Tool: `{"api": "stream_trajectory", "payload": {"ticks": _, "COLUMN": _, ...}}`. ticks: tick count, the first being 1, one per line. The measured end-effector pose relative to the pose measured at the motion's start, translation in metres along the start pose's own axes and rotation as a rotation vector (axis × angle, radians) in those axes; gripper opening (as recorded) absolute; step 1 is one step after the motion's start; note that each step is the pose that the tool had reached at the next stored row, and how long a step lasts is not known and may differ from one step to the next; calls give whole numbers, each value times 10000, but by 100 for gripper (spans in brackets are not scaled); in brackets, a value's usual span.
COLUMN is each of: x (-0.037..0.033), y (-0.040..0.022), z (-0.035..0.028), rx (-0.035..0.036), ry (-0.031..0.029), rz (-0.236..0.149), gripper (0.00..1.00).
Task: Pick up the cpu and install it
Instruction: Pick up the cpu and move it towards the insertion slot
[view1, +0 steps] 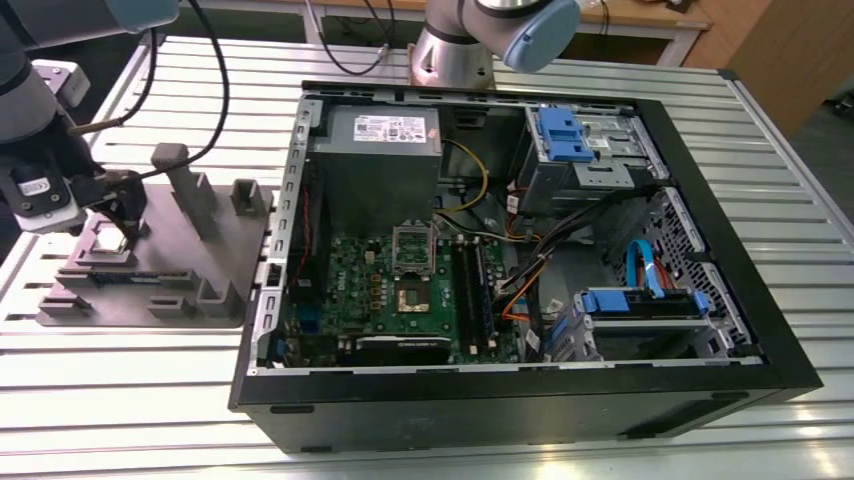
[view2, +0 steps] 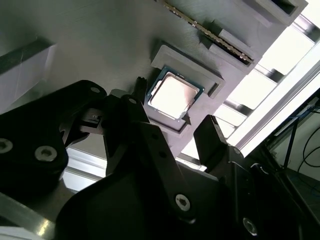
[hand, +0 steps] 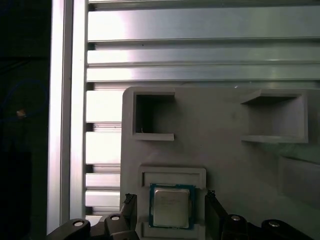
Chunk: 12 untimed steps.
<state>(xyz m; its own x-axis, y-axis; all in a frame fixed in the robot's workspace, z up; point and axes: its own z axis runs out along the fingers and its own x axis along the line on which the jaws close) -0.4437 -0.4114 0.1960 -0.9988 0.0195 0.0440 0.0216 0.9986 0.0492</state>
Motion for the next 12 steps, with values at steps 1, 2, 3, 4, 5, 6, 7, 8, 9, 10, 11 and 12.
{"api": "stream_trajectory", "payload": {"ticks": 1, "x": 0, "y": -2, "z": 16, "rx": -1, "ry": -2, "rz": 1, "gripper": 65}}
{"api": "stream_trajectory", "payload": {"ticks": 2, "x": -1, "y": -3, "z": 28, "rx": -1, "ry": -2, "rz": 3, "gripper": 65}}
{"api": "stream_trajectory", "payload": {"ticks": 3, "x": -1, "y": -4, "z": 34, "rx": 0, "ry": 0, "rz": 5, "gripper": 65}}
{"api": "stream_trajectory", "payload": {"ticks": 4, "x": -1, "y": -5, "z": 38, "rx": 0, "ry": 0, "rz": 12, "gripper": 65}}
{"api": "stream_trajectory", "payload": {"ticks": 5, "x": -2, "y": -5, "z": 41, "rx": 0, "ry": 0, "rz": 33, "gripper": 65}}
{"api": "stream_trajectory", "payload": {"ticks": 6, "x": -2, "y": -5, "z": 46, "rx": -3, "ry": -3, "rz": 59, "gripper": 65}}
{"api": "stream_trajectory", "payload": {"ticks": 7, "x": -3, "y": -5, "z": 52, "rx": -5, "ry": -5, "rz": 81, "gripper": 65}}
{"api": "stream_trajectory", "payload": {"ticks": 8, "x": -3, "y": -5, "z": 59, "rx": -6, "ry": -6, "rz": 98, "gripper": 65}}
{"api": "stream_trajectory", "payload": {"ticks": 9, "x": -4, "y": -6, "z": 68, "rx": -6, "ry": -7, "rz": 113, "gripper": 65}}
{"api": "stream_trajectory", "payload": {"ticks": 10, "x": -4, "y": -6, "z": 76, "rx": -6, "ry": -7, "rz": 129, "gripper": 65}}
{"api": "stream_trajectory", "payload": {"ticks": 11, "x": -4, "y": -7, "z": 84, "rx": -6, "ry": -7, "rz": 150, "gripper": 65}}
{"api": "stream_trajectory", "payload": {"ticks": 12, "x": -5, "y": -7, "z": 93, "rx": -8, "ry": -9, "rz": 175, "gripper": 65}}
